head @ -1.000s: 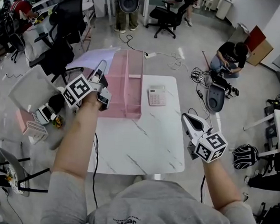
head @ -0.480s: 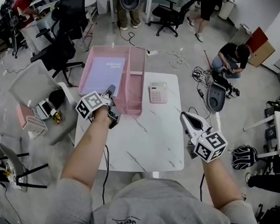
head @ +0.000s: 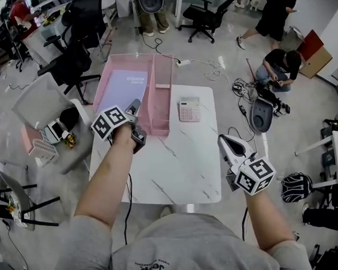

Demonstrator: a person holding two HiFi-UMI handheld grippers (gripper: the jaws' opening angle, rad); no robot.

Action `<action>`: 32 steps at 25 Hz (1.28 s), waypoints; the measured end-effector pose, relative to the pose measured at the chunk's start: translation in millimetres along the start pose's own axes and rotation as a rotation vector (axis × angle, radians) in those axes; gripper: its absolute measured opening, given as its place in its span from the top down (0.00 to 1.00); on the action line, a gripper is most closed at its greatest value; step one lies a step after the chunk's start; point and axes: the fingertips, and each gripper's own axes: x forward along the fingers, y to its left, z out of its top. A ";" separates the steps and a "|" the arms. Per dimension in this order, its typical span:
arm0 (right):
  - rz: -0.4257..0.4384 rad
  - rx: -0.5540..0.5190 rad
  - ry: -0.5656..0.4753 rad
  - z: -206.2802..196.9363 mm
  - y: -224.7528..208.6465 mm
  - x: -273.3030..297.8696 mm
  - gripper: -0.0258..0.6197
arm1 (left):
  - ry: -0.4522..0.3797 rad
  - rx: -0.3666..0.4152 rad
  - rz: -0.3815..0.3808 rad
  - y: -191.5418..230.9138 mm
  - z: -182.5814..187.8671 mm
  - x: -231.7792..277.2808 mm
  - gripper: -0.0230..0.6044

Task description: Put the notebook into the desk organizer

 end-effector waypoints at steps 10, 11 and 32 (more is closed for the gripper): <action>0.023 0.010 -0.002 -1.4 -0.5 -6.8 0.96 | 0.193 0.381 0.221 -5.7 -22.2 -1.9 0.19; 0.024 0.013 -0.001 -2.0 -0.5 -7.3 0.96 | 0.217 0.426 0.238 -4.5 -26.3 -2.3 0.17; 0.046 0.025 -0.032 -2.7 8.2 -14.1 0.96 | 0.301 0.680 -0.028 -3.5 -125.1 -63.2 0.14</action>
